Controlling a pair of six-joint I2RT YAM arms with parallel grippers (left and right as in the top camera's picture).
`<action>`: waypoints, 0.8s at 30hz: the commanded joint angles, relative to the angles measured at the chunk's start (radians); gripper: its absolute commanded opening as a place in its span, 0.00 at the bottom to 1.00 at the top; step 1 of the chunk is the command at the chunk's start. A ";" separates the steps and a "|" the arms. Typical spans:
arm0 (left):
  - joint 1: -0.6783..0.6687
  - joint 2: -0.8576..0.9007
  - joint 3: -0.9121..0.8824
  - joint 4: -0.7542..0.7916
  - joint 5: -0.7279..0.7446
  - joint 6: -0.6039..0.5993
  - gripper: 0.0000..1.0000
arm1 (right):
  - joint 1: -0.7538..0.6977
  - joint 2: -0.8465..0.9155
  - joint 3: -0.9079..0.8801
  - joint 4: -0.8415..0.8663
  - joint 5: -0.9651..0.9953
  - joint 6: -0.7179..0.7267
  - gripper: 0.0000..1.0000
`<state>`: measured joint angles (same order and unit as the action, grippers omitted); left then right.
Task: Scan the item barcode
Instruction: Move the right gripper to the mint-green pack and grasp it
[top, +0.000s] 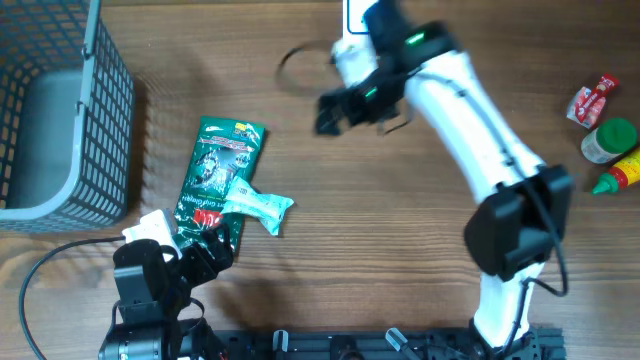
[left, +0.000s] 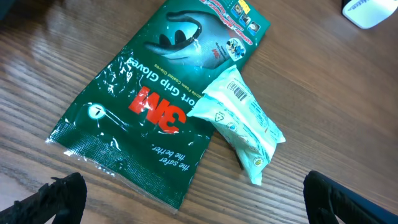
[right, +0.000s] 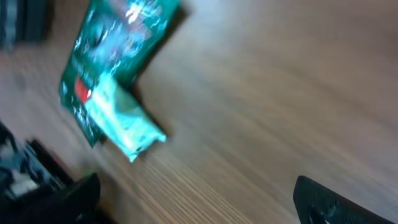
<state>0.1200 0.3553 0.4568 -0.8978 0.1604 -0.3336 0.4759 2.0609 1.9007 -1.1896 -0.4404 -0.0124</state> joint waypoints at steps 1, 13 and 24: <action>0.007 -0.005 -0.005 0.002 -0.009 0.013 1.00 | 0.112 0.016 -0.176 0.085 0.035 0.080 1.00; 0.007 -0.005 -0.005 0.002 -0.009 0.013 1.00 | 0.401 0.016 -0.353 0.298 0.172 0.659 1.00; 0.007 -0.005 -0.005 0.002 -0.009 0.013 1.00 | 0.395 0.017 -0.417 0.573 0.020 1.156 1.00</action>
<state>0.1200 0.3553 0.4568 -0.8978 0.1604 -0.3336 0.8734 2.0647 1.5333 -0.6254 -0.4118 0.9730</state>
